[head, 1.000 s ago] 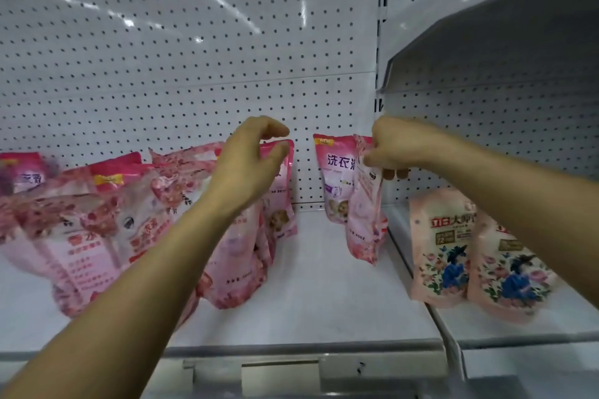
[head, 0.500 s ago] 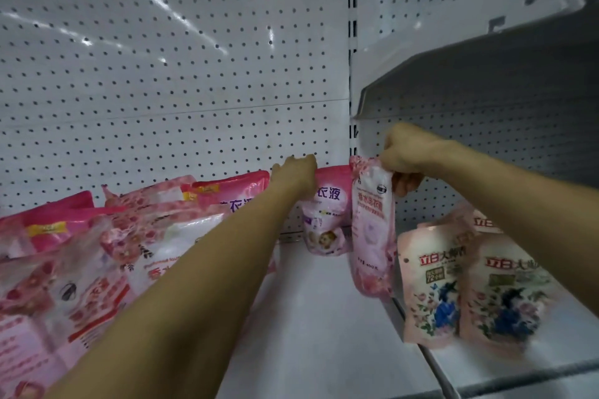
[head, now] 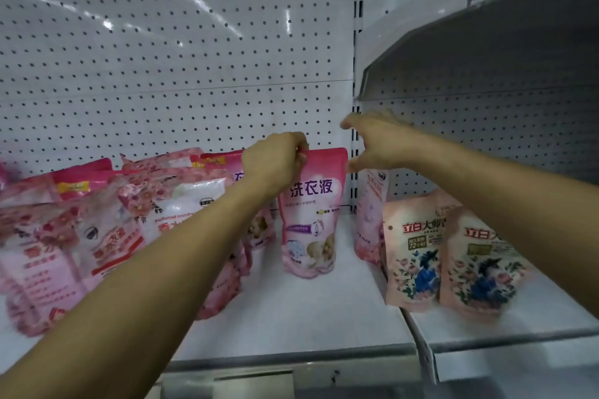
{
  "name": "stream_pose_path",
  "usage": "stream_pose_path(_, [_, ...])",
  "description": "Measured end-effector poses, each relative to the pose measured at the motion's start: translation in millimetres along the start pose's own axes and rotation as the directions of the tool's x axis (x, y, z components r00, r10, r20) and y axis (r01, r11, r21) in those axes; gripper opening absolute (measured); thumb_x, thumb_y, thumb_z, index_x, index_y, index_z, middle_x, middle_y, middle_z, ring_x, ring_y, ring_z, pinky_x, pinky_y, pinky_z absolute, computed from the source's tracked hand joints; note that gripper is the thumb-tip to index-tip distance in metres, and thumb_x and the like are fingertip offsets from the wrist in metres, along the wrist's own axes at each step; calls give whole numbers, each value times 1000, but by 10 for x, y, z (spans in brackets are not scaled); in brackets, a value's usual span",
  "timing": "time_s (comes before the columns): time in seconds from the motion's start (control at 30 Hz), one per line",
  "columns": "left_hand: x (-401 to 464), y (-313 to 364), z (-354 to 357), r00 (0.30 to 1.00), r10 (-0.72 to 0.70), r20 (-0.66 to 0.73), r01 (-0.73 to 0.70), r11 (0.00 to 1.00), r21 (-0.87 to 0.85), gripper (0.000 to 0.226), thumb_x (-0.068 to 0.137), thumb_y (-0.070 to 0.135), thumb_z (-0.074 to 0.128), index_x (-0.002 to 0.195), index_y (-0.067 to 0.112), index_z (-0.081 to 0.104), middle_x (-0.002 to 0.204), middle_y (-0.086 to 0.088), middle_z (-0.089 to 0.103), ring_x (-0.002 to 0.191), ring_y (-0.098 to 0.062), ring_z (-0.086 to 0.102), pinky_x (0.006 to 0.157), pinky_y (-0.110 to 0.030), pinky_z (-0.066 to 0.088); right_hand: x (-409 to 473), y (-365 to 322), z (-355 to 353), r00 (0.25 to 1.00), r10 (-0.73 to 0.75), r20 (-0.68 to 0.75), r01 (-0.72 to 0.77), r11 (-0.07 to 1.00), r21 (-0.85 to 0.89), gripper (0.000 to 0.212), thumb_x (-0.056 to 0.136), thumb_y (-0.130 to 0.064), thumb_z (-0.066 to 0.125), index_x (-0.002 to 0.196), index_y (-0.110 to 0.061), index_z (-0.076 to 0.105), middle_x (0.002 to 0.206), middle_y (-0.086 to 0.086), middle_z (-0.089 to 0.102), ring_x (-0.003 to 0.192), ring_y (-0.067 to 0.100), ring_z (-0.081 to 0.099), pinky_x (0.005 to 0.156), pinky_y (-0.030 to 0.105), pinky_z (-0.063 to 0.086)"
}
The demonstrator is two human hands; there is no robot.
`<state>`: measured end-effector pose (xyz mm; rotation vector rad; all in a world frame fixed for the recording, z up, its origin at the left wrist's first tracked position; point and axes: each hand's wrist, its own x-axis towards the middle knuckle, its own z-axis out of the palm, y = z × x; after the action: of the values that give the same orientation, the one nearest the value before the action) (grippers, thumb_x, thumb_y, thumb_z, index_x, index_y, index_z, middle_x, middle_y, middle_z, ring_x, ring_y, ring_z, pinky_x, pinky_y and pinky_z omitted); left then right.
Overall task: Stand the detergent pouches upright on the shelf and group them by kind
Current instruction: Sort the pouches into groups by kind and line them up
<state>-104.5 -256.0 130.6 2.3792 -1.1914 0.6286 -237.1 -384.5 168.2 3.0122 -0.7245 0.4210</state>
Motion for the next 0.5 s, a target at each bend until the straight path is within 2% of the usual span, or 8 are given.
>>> stream_pose_path(0.07, [-172, 19, -126, 999, 13, -35, -13, 1000, -16, 13, 96, 27, 52, 99, 32, 63, 96, 4, 70, 91, -25, 64, 72, -34, 49, -33, -114, 28, 980, -198, 28, 195, 978, 77, 59, 76, -45, 76, 128, -31, 53, 132, 0, 54, 124, 23, 45, 101, 43, 42])
stream_pose_path(0.13, [-338, 7, -247, 996, 27, -82, -30, 999, -38, 10, 94, 28, 56, 99, 32, 65, 91, 5, 71, 89, -25, 65, 72, -35, 50, -71, -238, 29, 962, -272, 12, 260, 930, 261, 21, 80, -36, 75, 93, -23, 66, 94, -1, 66, 89, 17, 60, 75, 33, 49])
stream_pose_path(0.17, [-419, -20, -307, 995, 28, -100, -35, 996, -77, 9, 93, 29, 58, 97, 31, 66, 89, 6, 72, 87, -25, 66, 72, -36, 52, -98, -290, 12, 956, -292, -19, 280, 895, 347, 14, 82, -29, 74, 78, -19, 66, 77, -2, 64, 72, 13, 59, 65, 29, 46])
stream_pose_path(0.23, [-618, -77, -415, 989, -39, -140, -9, 944, -331, 8, 89, 27, 67, 96, 28, 71, 87, 7, 74, 86, -21, 70, 76, -40, 57, -169, -380, -40, 951, -306, -52, 294, 837, 461, 17, 85, -24, 72, 72, -13, 68, 68, 0, 64, 60, 10, 56, 58, 26, 46])
stream_pose_path(0.27, [-745, -93, -450, 982, -116, -149, 24, 859, -511, 12, 87, 23, 71, 99, 25, 72, 90, 6, 75, 87, -18, 71, 78, -40, 59, -215, -417, -55, 947, -317, -53, 299, 808, 509, 16, 86, -23, 72, 76, -10, 70, 70, 3, 66, 61, 10, 58, 58, 25, 48])
stream_pose_path(0.33, [-1052, -89, -453, 962, -256, -99, 73, 585, -808, 33, 84, 13, 76, 115, 18, 67, 97, 7, 74, 89, -11, 73, 75, -27, 61, -294, -475, -43, 941, -335, -57, 306, 760, 573, 13, 86, -21, 72, 83, -8, 73, 76, 6, 71, 61, 9, 62, 57, 21, 52])
stream_pose_path(0.4, [-1364, -69, -325, 951, -305, 43, 158, 362, -919, 45, 81, 8, 76, 122, 15, 58, 97, 7, 75, 84, -4, 73, 68, -18, 58, -348, -532, -22, 936, -343, -75, 314, 724, 615, 14, 87, -19, 71, 85, -6, 73, 80, 9, 73, 62, 10, 63, 56, 18, 53])
stream_pose_path(0.5, [-1776, -48, -60, 920, -317, 232, 327, 292, -899, 46, 74, 19, 77, 116, 8, 62, 93, -1, 78, 79, -10, 75, 64, -19, 57, -385, -609, -38, 933, -339, -120, 326, 658, 679, 18, 88, -20, 70, 86, -2, 71, 82, 15, 71, 65, 13, 62, 61, 24, 54])
